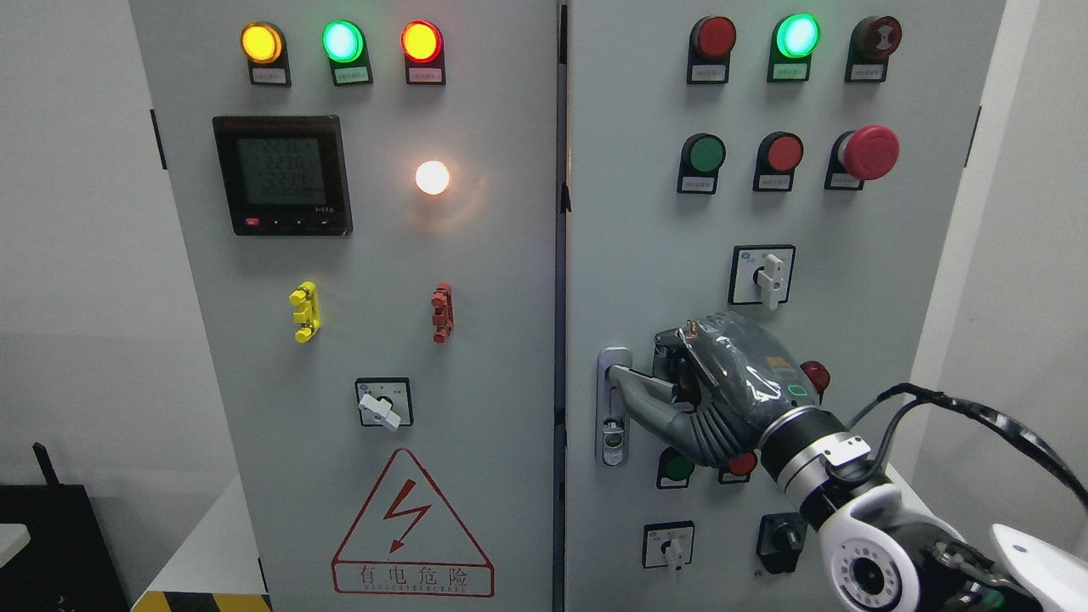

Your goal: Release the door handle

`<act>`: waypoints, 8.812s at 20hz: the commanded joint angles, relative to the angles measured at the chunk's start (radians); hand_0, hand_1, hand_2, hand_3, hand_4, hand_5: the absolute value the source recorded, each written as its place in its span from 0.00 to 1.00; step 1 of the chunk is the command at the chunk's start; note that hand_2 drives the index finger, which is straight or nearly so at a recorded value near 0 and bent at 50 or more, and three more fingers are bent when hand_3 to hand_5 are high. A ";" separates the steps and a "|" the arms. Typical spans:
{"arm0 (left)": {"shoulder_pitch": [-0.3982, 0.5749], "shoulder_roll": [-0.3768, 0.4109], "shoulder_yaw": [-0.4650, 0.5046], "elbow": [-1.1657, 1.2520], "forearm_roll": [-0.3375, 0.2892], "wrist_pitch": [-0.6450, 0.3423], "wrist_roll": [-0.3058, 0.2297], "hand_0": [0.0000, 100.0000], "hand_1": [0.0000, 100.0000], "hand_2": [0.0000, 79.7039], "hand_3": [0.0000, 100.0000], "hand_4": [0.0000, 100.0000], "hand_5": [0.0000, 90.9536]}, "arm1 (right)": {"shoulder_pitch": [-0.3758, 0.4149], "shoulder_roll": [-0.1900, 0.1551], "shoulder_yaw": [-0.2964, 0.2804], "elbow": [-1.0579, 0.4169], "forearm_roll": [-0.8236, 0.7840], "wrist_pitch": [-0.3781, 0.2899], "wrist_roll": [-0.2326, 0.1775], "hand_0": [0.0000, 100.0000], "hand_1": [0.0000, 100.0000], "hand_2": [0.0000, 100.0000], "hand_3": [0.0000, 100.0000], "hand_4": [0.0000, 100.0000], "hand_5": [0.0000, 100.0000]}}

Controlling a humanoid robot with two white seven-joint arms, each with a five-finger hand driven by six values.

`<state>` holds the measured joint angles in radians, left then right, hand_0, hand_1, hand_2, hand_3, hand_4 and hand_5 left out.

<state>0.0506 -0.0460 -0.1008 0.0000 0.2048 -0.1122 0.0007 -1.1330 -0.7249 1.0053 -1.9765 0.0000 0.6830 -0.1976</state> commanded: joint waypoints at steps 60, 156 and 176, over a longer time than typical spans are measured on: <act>0.000 0.000 0.000 -0.031 0.001 0.000 0.001 0.12 0.39 0.00 0.00 0.00 0.00 | 0.148 0.033 -0.221 0.027 0.368 -0.372 -0.141 0.53 0.33 0.60 1.00 0.94 0.97; 0.000 0.000 0.001 -0.031 0.001 0.000 0.001 0.12 0.39 0.00 0.00 0.00 0.00 | 1.254 0.469 -1.534 0.835 0.393 -0.910 -0.076 0.59 0.20 0.32 0.52 0.44 0.46; 0.000 0.000 0.001 -0.031 0.001 0.000 0.001 0.12 0.39 0.00 0.00 0.00 0.00 | 1.312 0.553 -1.515 1.628 0.316 -0.872 0.164 0.49 0.21 0.08 0.19 0.09 0.00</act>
<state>0.0506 -0.0460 -0.1006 0.0000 0.2048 -0.1122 0.0007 0.1748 -0.2267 -0.5011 -0.7552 0.3201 -0.2035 -0.0708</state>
